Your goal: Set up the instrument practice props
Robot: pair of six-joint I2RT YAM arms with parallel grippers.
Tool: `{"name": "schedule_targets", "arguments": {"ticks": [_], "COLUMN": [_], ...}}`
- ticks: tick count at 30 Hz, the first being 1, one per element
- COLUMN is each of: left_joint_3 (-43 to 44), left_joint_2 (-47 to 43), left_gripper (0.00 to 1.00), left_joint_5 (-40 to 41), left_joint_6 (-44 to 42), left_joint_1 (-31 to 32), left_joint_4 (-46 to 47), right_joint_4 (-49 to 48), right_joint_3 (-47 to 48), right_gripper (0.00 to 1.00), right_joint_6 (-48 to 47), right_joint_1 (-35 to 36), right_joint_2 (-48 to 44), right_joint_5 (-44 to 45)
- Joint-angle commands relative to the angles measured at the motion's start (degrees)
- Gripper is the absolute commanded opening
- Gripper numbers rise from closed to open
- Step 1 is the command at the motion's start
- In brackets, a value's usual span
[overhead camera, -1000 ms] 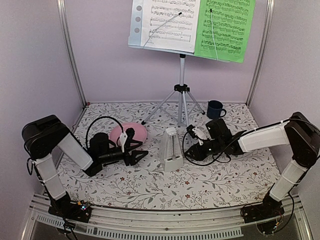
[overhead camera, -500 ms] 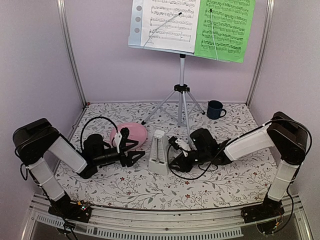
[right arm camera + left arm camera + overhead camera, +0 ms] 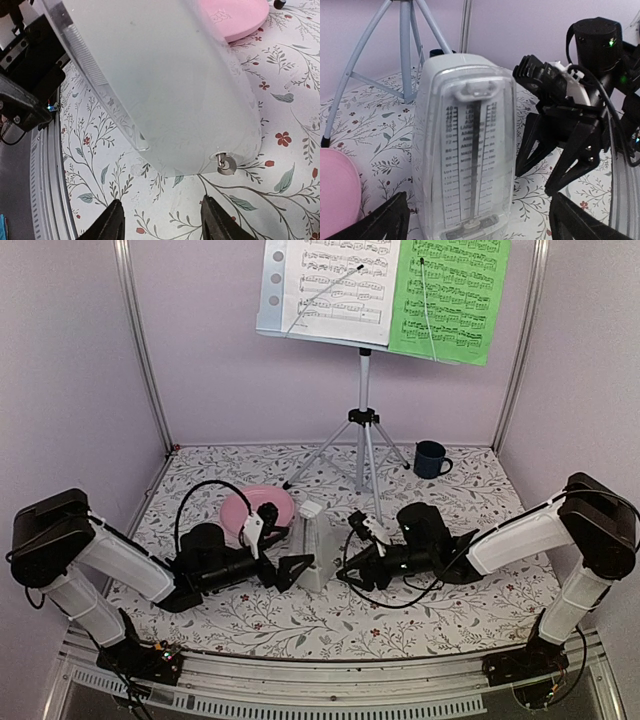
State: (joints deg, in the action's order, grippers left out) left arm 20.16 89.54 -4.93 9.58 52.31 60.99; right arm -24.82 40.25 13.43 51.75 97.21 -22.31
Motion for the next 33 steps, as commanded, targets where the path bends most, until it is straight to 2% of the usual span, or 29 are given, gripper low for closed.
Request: {"name": "schedule_targets", "arguments": {"ticks": [1,3,5,15,27,33], "left_joint_3": [4.84,6.92,8.78,16.34,19.92,20.74], "left_joint_2": [1.29,2.62,4.17,9.84,12.77,11.85], "left_gripper": [0.99,0.99,0.99,0.97,0.78,0.59], "left_joint_5": [12.86,15.49,17.24,21.43,29.35,31.46], "left_joint_6": [0.71,0.83,0.87,1.84,6.93,7.84], "left_joint_1": [3.99,4.89,5.56,6.53,7.09,7.11], "left_joint_4": [-4.23,-6.01,-7.24,-12.15,-18.39,-20.08], "right_joint_4": [-4.83,-5.41,-5.47,-7.26,-8.49,-8.92], "right_joint_3": [-2.88,-3.27,-3.31,-2.35,-1.1,-1.14], "right_gripper": [0.6,0.67,0.7,0.7,0.7,0.7], "right_joint_6": [2.43,3.19,3.66,5.99,8.95,9.94], "right_joint_1": [-1.92,-2.99,-4.05,-6.26,-6.92,-7.01], "right_joint_2": [-3.23,-2.77,-1.89,1.11,3.17,3.21], "right_joint_5": [2.26,2.31,2.3,0.11,-0.52,-0.45]}}
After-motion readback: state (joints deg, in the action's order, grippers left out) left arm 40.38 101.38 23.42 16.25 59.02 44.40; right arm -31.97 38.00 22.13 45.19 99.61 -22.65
